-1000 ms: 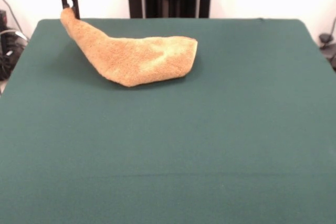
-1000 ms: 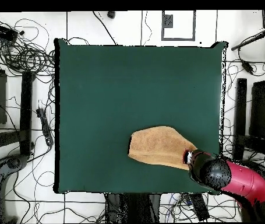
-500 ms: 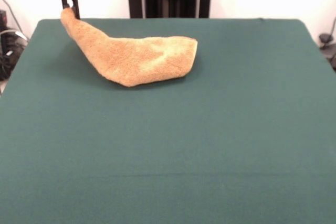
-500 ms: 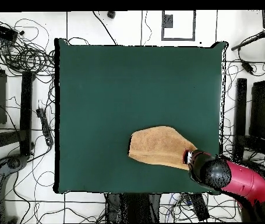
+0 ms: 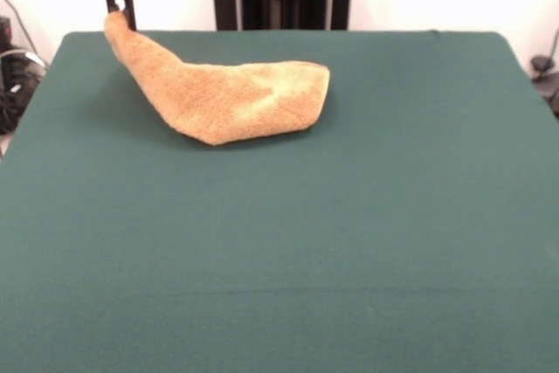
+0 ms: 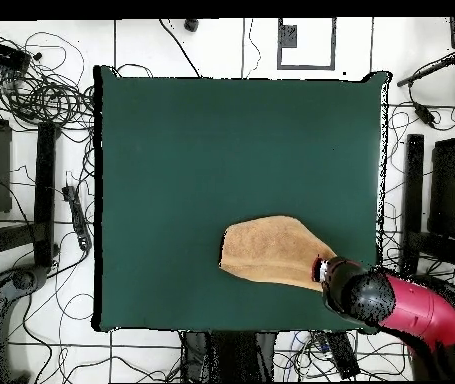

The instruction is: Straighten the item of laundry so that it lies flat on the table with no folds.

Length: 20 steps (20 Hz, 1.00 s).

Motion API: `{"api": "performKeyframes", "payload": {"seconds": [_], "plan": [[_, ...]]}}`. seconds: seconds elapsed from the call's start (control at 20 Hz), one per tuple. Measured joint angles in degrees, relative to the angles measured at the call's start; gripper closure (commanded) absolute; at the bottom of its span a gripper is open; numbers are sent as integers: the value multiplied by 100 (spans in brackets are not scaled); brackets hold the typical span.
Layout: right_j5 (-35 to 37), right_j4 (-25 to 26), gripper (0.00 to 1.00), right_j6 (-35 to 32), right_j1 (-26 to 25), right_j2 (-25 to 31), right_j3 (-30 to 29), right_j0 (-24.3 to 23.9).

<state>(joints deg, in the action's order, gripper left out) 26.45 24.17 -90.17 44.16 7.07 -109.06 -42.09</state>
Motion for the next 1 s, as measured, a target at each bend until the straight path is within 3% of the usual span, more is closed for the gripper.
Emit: {"api": "performKeyframes", "payload": {"seconds": [1.0], "plan": [[0,-1,100,0,-37,-2,-15,337]]}}
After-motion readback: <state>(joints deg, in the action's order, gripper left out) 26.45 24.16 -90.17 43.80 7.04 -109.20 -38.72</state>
